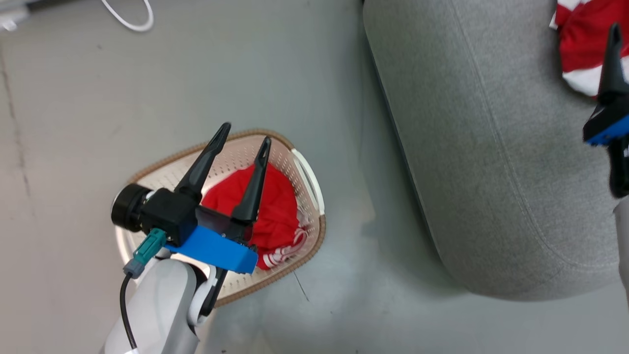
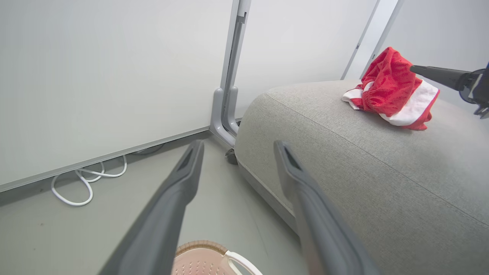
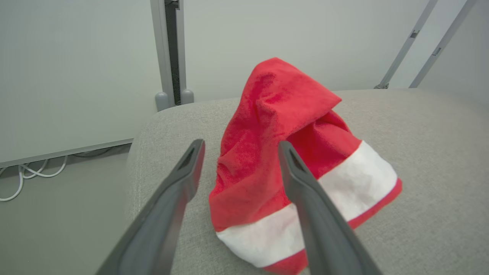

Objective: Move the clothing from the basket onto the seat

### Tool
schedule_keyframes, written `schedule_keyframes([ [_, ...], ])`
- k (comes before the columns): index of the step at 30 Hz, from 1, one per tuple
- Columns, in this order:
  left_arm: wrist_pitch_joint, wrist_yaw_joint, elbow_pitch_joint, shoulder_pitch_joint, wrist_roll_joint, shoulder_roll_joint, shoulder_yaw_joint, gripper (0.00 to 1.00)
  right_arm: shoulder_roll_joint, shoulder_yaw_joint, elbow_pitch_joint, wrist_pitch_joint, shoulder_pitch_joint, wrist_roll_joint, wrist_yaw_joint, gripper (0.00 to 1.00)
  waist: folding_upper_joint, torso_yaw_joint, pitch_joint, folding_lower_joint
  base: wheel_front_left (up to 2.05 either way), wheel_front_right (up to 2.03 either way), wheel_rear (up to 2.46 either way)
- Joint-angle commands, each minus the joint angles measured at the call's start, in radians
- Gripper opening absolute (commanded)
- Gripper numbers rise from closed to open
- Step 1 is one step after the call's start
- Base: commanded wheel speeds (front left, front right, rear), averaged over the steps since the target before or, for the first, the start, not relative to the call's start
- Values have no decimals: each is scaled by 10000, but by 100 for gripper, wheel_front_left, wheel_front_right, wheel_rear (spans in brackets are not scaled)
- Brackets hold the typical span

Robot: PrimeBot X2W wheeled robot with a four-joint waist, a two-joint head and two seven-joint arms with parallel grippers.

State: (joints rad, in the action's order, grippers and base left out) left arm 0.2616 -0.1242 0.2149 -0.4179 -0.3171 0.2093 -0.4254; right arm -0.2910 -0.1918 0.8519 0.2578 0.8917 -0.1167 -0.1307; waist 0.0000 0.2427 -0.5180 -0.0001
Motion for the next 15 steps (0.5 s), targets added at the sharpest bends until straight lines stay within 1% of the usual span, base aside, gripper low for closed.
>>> schedule_keyframes([
  [1, 47, -53, 137, 215, -29, -125, 203, 100, 30, 109, -170, 25, -400, -59, -1, 100, 0, -464, 946, 1, 0, 0, 0],
  [4, 48, -65, 427, 611, -78, -502, 579, 100, 148, 275, -570, 19, -1215, -167, -1, 100, 0, -754, 1636, 1, 0, 0, 0],
  [7, 49, -76, 666, 1020, -92, -756, 937, 100, 337, 519, -1045, -44, -1971, -286, -1, 100, 0, -989, 2322, 1, 0, 0, 0],
  [11, 49, -64, 871, 1622, -74, -965, 1385, 100, 606, 850, -1872, -88, -3020, -290, -1, 100, 0, -1255, 3182, 1, 0, 0, 0],
  [15, 50, -66, 1037, 2141, -78, -1083, 1921, 100, 1038, 1143, -2835, -44, -4142, -394, -1, 100, 0, -1519, 3862, 1, 0, 0, 0],
])
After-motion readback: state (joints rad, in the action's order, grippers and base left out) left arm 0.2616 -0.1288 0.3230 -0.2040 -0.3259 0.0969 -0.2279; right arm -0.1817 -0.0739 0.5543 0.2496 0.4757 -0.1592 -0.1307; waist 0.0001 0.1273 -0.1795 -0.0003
